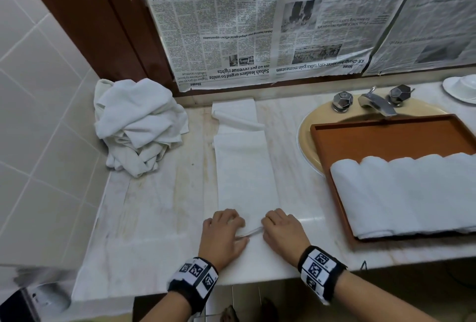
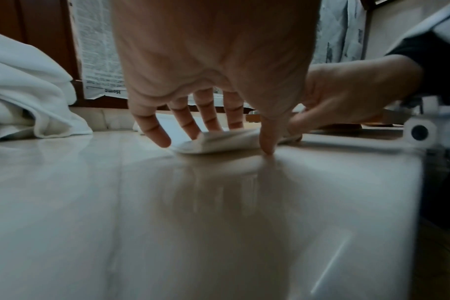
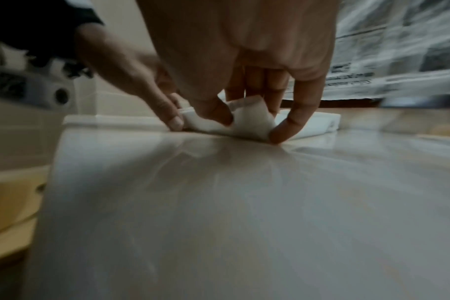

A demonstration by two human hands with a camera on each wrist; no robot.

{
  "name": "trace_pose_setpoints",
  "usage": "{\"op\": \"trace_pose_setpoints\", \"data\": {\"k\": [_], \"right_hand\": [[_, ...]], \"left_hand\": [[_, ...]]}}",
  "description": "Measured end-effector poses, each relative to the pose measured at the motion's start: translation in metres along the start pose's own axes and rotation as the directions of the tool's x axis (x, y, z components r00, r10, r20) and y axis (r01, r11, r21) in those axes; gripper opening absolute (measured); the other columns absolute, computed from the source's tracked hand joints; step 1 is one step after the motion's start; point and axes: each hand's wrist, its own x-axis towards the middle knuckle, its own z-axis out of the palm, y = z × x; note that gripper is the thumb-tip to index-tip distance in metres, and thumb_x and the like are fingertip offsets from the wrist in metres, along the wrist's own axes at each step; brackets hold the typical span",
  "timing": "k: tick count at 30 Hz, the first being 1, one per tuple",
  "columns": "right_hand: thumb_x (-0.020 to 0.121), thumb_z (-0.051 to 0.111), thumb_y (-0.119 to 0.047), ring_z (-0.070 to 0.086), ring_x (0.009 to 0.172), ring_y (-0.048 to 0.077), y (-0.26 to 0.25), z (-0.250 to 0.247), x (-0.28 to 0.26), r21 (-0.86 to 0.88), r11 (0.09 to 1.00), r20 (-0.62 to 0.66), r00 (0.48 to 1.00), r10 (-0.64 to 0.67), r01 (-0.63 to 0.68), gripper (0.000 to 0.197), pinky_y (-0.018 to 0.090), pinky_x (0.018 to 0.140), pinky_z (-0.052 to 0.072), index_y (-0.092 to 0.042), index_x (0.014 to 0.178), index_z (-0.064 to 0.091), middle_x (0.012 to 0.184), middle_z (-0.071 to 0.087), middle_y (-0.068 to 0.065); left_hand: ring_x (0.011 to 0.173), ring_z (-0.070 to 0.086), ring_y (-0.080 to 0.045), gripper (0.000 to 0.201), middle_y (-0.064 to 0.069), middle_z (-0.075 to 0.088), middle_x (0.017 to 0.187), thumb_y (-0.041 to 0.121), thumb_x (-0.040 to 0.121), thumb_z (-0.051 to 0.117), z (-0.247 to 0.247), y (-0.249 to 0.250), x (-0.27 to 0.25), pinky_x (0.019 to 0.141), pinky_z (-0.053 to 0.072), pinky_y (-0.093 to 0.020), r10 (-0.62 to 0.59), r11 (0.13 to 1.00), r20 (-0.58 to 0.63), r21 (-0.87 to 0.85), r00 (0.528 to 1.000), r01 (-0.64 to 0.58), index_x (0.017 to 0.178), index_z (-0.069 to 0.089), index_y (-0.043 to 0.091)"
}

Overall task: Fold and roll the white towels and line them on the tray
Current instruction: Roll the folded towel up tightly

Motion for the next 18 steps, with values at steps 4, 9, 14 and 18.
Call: {"op": "trace_pose_setpoints", "data": {"k": [4, 9, 14, 18], "right_hand": [[0.094, 0.053, -0.024, 0.055, 0.102, 0.019, 0.012, -0.019, 0.008, 0.292, 0.945, 0.117, 0.986, 0.115, -0.145, 0.023, 0.029, 0.079, 0.042, -0.015, 0.11, 0.066, 0.106, 0.064, 0.0], [0.096, 0.056, -0.026, 0.057, 0.1, 0.016, 0.021, -0.031, 0.003, 0.459, 0.866, 0.16, 0.977, 0.138, -0.197, 0.025, 0.028, 0.088, 0.044, -0.017, 0.118, 0.064, 0.111, 0.067, 0.0], [0.099, 0.053, -0.026, 0.058, 0.105, 0.02, 0.024, -0.024, -0.002, 0.445, 0.876, 0.141, 0.98, 0.139, -0.188, 0.026, 0.028, 0.092, 0.043, -0.014, 0.12, 0.064, 0.113, 0.066, 0.002], [0.098, 0.056, -0.026, 0.061, 0.103, 0.02, 0.026, -0.015, 0.0, 0.517, 0.824, 0.081, 0.972, 0.222, -0.231, 0.024, 0.026, 0.089, 0.043, -0.014, 0.117, 0.065, 0.111, 0.065, 0.002]], "left_hand": [[0.082, 0.062, -0.018, 0.034, 0.011, 0.063, 0.091, 0.044, 0.082, 0.041, 0.003, 0.008, -0.002, 0.066, 0.045, -0.032, -0.008, 1.0, -0.089, -0.018, 0.996, 0.006, 0.097, 0.069, 0.03], [0.106, 0.059, -0.015, 0.053, 0.007, 0.066, 0.116, 0.052, 0.09, 0.036, -0.011, 0.002, -0.003, 0.092, 0.042, -0.028, -0.171, 0.938, -0.002, -0.306, 0.985, 0.162, 0.124, 0.064, 0.023], [0.092, 0.062, -0.012, 0.023, 0.006, 0.069, 0.1, 0.035, 0.097, 0.054, -0.015, -0.002, -0.001, 0.085, 0.046, -0.022, -0.237, 0.888, -0.066, -0.419, 0.969, 0.189, 0.109, 0.068, 0.022], [0.088, 0.056, -0.01, 0.01, 0.003, 0.064, 0.096, 0.022, 0.093, 0.065, -0.011, -0.003, 0.002, 0.078, 0.038, -0.015, -0.32, 0.857, -0.113, -0.459, 0.941, 0.236, 0.102, 0.069, 0.021]]}}
